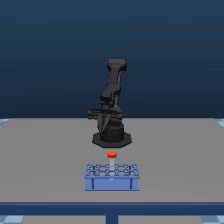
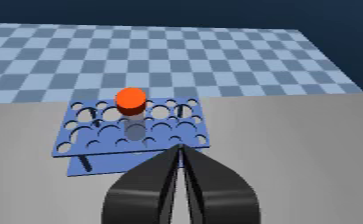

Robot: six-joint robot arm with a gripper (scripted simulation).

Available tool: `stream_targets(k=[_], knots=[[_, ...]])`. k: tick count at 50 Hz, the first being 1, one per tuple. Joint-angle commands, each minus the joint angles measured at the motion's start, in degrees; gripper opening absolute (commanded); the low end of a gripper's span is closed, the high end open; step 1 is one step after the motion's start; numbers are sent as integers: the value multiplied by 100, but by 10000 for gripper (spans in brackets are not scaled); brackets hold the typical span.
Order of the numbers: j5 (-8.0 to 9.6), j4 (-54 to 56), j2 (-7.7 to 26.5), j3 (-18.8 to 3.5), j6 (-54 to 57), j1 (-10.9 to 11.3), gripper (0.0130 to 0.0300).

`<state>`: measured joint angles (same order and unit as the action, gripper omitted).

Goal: Pick up the centrifuge tube on the rack

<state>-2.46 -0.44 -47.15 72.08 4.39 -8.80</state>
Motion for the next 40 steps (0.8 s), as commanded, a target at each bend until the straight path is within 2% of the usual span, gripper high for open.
stream_targets(k=[1, 40], knots=[[0, 0, 0, 0, 0, 0, 300], [-25, 276, 66, -29, 260, 35, 300]])
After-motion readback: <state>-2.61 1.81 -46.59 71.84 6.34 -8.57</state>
